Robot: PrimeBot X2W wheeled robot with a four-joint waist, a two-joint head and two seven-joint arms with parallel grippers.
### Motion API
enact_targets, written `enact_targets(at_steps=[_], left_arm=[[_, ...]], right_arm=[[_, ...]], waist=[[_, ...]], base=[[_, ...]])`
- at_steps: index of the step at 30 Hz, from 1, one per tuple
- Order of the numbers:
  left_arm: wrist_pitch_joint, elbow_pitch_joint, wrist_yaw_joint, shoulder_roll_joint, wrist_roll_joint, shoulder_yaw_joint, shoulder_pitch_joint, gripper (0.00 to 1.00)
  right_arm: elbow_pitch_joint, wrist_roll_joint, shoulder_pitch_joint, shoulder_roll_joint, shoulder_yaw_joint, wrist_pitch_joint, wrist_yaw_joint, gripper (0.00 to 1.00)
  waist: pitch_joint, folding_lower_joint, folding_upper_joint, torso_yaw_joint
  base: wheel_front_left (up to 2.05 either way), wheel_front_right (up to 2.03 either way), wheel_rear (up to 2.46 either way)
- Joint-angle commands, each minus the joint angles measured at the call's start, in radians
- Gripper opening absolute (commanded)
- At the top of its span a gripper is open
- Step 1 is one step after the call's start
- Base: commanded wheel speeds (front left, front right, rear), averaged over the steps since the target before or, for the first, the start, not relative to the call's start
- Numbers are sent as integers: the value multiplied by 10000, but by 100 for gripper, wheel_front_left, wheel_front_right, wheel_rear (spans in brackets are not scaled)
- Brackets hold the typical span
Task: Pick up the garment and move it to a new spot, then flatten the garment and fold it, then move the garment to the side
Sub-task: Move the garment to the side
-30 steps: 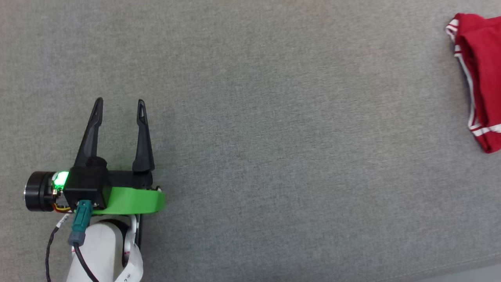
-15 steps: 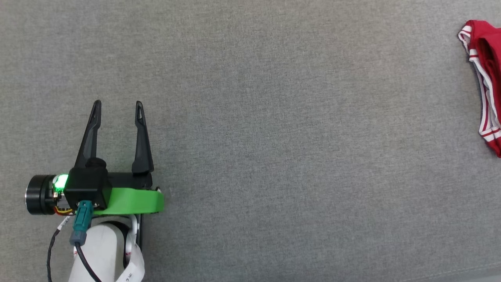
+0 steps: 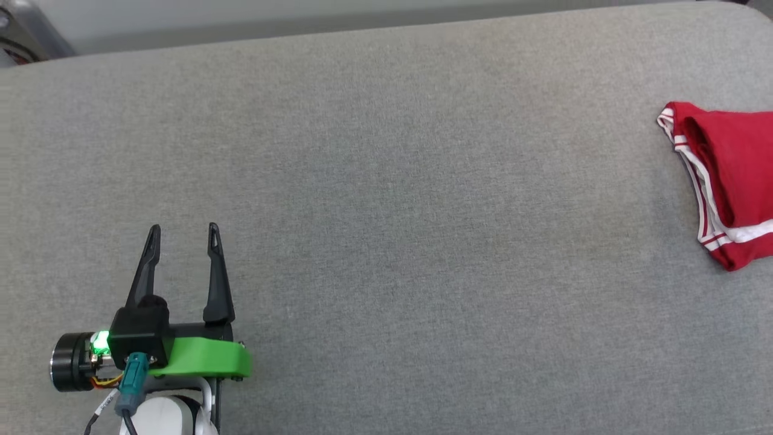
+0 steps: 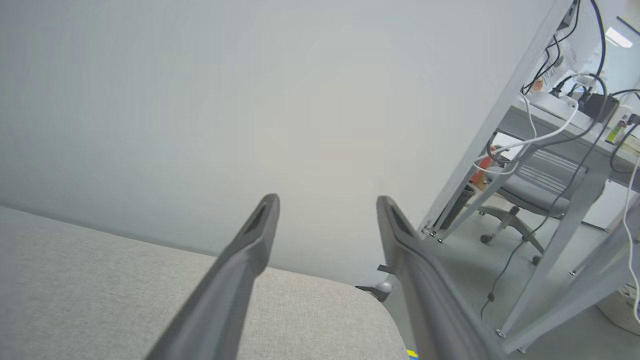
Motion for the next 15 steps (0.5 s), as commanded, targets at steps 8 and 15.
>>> enact_targets(at_steps=[8, 15], left_arm=[[-59, 262, -25, -200, -239, -138, 369, 100], [-59, 499, -37, -228, -233, -192, 585, 100]], right_arm=[[-3185, -710, 2782, 2056, -535, -86, -9, 100], [-3761, -796, 4900, 3212, -456, -88, -9, 100]], waist=[[-1509, 1, 0, 999], [-1889, 1, 0, 1274]], base=[[0, 0, 0], [0, 0, 0]])
